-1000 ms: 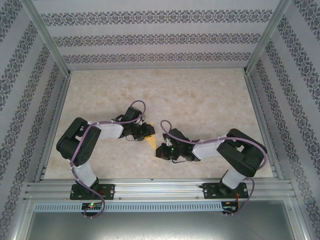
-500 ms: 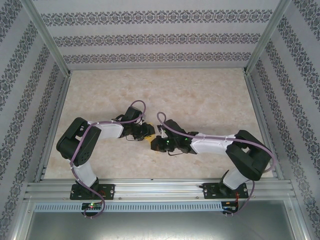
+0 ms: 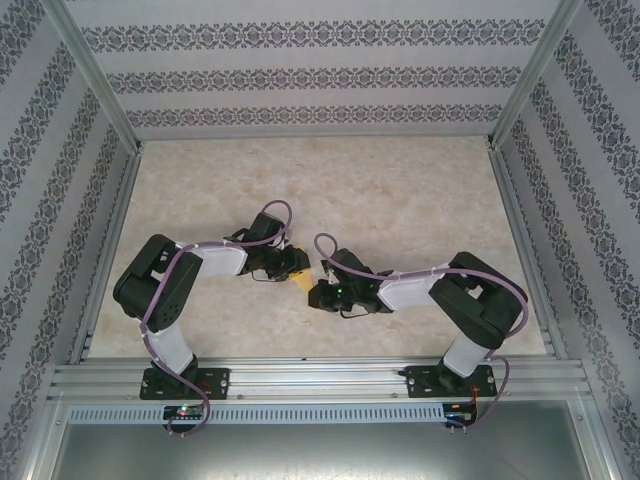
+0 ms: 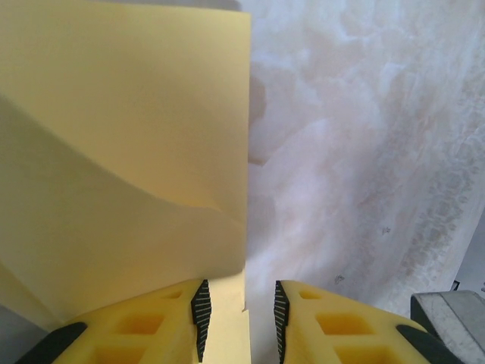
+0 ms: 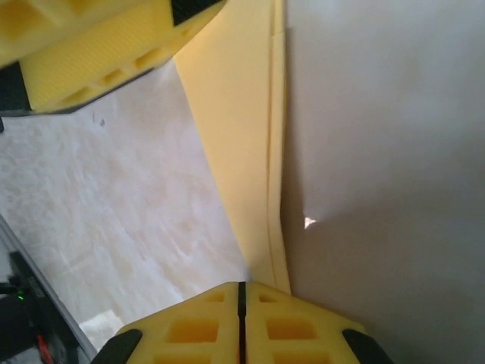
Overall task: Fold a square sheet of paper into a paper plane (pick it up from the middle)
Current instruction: Fold the wing for the fifth time at the center of the table.
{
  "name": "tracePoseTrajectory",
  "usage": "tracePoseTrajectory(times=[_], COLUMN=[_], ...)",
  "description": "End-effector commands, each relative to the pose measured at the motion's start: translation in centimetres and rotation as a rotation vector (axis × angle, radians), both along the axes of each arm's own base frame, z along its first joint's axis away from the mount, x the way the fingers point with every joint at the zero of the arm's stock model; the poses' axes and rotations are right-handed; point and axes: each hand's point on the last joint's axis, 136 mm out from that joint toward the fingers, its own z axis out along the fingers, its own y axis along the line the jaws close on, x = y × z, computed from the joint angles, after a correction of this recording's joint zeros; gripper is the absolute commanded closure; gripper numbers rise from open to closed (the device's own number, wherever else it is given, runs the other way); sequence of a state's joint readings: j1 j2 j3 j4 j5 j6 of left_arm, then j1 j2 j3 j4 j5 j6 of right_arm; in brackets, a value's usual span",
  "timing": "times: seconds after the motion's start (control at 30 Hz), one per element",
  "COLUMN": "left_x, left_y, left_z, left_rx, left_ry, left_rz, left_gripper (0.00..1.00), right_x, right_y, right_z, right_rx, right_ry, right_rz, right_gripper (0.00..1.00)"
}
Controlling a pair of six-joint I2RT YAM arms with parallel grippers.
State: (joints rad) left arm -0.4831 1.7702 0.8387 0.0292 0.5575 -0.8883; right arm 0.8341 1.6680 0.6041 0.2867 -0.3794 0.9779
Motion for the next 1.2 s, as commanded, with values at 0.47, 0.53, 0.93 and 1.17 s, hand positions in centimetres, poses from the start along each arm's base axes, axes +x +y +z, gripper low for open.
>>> tracePoseTrajectory(times=[0.47, 0.53, 0.93, 1.17], left_x=[-2.2, -2.2, -2.1, -1.5], left_y=[2.8, 2.8, 2.4, 2.6], left_z=[-4.1, -4.2, -4.0, -3.4], left_rx=[0.137, 0.134, 0.115, 0.121], left_ry=[0.115, 0.118, 0.111, 0.081], left_rz=[0.025, 0.026, 0.022, 0.031], left_gripper=[0.66, 0.66, 0.66, 0.65], right_x=[2.2, 3.4, 5.4, 2.3], right_y=[0.6, 1.6, 1.4, -1.4], right_z=[5.5, 5.7, -1.0, -4.5], right_rx=[0.094, 0.105, 0.042, -0.067], right_ry=[-0.085, -0.085, 0.016, 0.118], right_rz=[-0.046, -0.054, -0.128, -0.126], right_gripper=[0.91, 0.91, 0.93, 1.0])
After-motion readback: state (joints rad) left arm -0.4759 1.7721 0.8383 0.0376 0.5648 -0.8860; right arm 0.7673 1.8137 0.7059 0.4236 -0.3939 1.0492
